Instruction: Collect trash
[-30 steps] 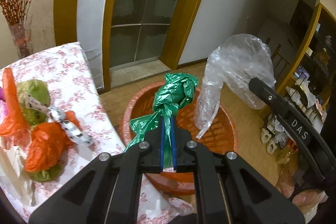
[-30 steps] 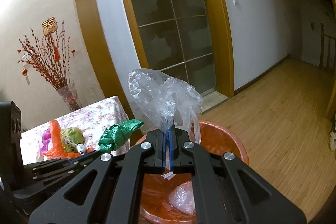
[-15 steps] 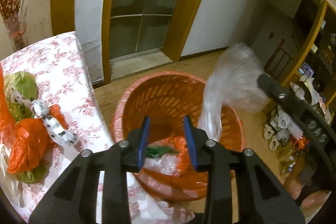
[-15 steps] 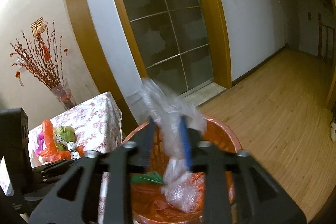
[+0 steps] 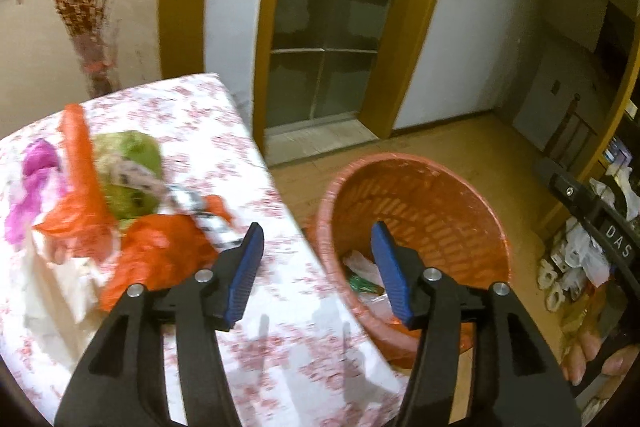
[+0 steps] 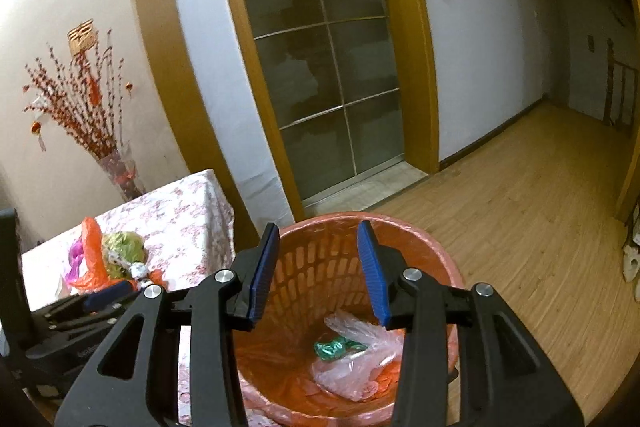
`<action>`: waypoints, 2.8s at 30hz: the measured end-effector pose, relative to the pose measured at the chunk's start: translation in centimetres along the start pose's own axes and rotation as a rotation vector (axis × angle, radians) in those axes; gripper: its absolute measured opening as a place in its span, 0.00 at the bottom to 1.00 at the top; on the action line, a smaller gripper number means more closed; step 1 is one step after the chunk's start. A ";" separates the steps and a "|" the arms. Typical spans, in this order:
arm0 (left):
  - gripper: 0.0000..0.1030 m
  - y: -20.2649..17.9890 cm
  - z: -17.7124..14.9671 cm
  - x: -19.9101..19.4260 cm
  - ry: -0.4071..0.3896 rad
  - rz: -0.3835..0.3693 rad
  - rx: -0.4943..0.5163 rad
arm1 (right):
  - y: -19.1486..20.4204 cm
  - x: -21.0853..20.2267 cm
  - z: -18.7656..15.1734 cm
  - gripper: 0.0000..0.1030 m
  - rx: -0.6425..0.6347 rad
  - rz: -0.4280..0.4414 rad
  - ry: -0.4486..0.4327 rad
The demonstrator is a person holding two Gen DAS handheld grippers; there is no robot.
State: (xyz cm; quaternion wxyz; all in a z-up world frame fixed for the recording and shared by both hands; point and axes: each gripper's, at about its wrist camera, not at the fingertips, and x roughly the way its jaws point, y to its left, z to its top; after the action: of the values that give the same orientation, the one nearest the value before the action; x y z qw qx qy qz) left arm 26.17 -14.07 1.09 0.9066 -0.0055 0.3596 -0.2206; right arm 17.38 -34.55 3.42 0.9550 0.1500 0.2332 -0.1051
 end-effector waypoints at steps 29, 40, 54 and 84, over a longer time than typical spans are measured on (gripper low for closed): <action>0.60 15.4 -4.6 -5.9 -0.049 0.364 -0.153 | 12.9 2.9 -6.2 0.40 -0.181 0.197 0.204; 0.17 16.8 -5.2 -6.5 -0.052 0.294 -0.186 | 15.4 3.5 -6.7 0.40 -0.206 0.237 0.236; 0.17 19.9 -4.8 -13.6 -0.194 0.312 -0.256 | 20.8 7.1 -7.0 0.40 -0.169 0.301 0.334; 0.17 20.9 -5.1 -15.5 -0.205 0.325 -0.293 | 23.7 2.7 -4.9 0.01 -0.166 0.612 0.326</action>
State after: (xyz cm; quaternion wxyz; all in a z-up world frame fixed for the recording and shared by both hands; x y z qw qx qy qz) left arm 21.15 11.77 3.86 0.9515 -0.1013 0.2900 -0.0156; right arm 24.11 -11.15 3.60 0.9014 0.1496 0.3346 0.2306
